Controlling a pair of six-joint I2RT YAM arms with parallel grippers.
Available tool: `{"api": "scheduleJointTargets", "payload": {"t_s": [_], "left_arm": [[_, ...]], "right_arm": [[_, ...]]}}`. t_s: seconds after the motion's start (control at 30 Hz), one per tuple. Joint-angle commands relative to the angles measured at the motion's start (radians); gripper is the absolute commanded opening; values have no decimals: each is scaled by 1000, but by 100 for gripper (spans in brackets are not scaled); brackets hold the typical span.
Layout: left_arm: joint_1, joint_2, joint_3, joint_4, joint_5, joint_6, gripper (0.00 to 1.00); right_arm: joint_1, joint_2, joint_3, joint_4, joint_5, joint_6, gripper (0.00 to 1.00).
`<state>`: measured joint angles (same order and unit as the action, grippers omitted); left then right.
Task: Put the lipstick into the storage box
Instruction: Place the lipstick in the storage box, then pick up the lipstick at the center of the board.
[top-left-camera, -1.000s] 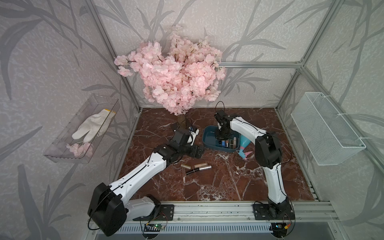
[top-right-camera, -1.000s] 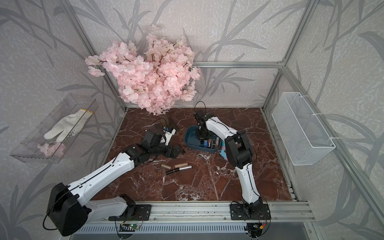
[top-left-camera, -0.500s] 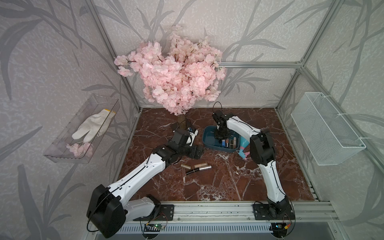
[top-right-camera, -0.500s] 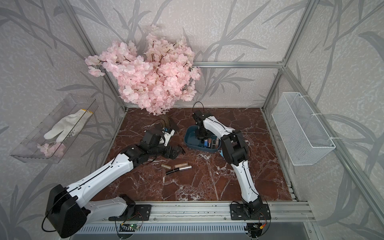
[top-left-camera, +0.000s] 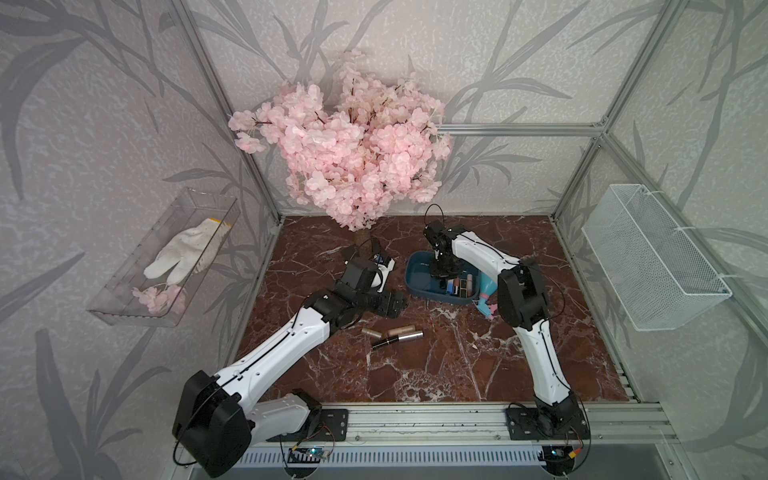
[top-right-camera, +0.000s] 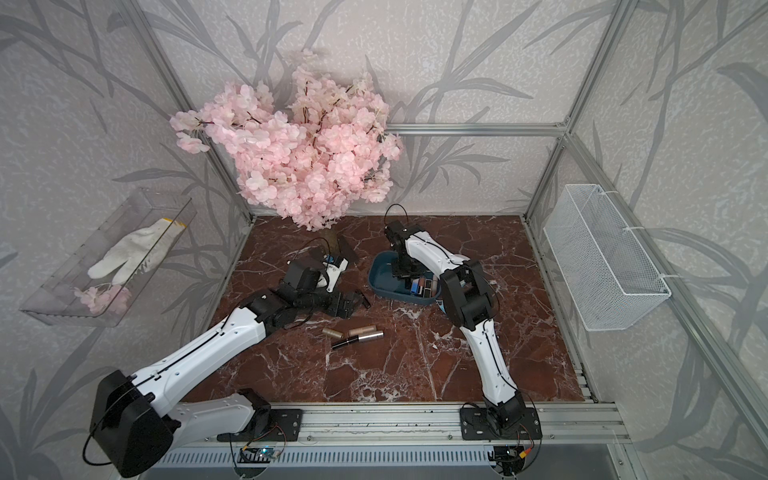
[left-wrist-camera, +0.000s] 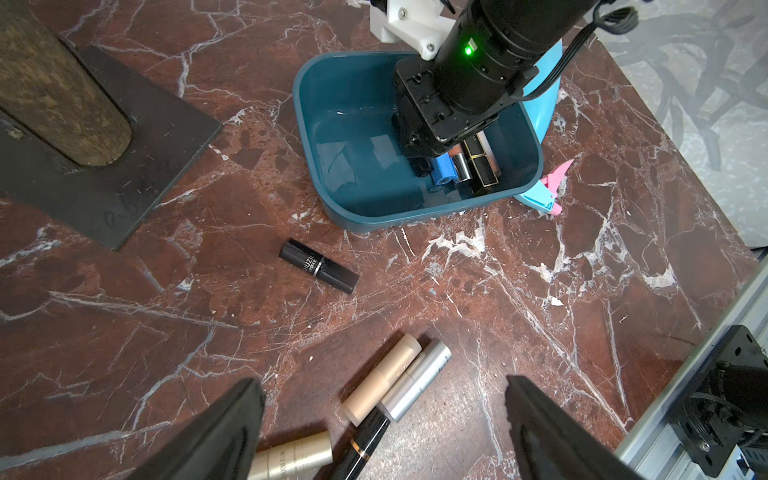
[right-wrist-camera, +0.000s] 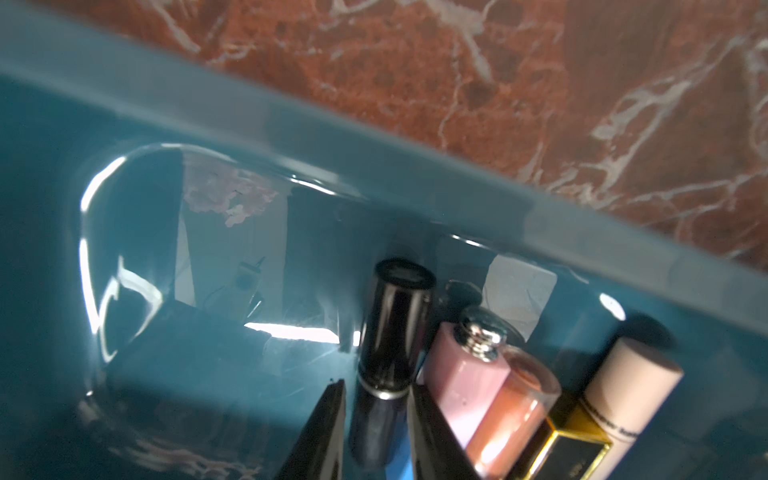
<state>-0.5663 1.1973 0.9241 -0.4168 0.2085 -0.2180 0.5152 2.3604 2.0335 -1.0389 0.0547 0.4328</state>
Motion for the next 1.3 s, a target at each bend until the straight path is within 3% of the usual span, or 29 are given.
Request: {"api": "scheduleJointTargets", "payload": {"t_s": [0.0, 0.2, 0.4, 0.5, 0.73, 1.0, 1.17, 1.27], "left_arm": [[7, -32, -19, -15, 3, -8, 94], [10, -41, -25, -14, -1, -15, 94], [17, -36, -17, -28, -16, -6, 94], [45, -18, -7, -42, -45, -86, 100], [104, 66, 18, -54, 36, -230, 100], [120, 23, 1, -124, -34, -287, 100], [123, -78, -59, -165, -70, -314, 100], [126, -126, -78, -230, -110, -371, 100]], "right_arm": [[-4, 23, 15, -39, 23, -6, 31], [-3, -9, 3, -38, 30, -6, 32], [-3, -138, -27, -29, 9, -14, 37], [-3, -239, -96, 6, -6, -8, 41], [4, -439, -271, 69, -80, 8, 42], [181, -595, -415, 173, -238, -141, 43], [231, -632, -520, 281, -368, -136, 43], [285, -625, -532, 290, -356, -173, 43]]}}
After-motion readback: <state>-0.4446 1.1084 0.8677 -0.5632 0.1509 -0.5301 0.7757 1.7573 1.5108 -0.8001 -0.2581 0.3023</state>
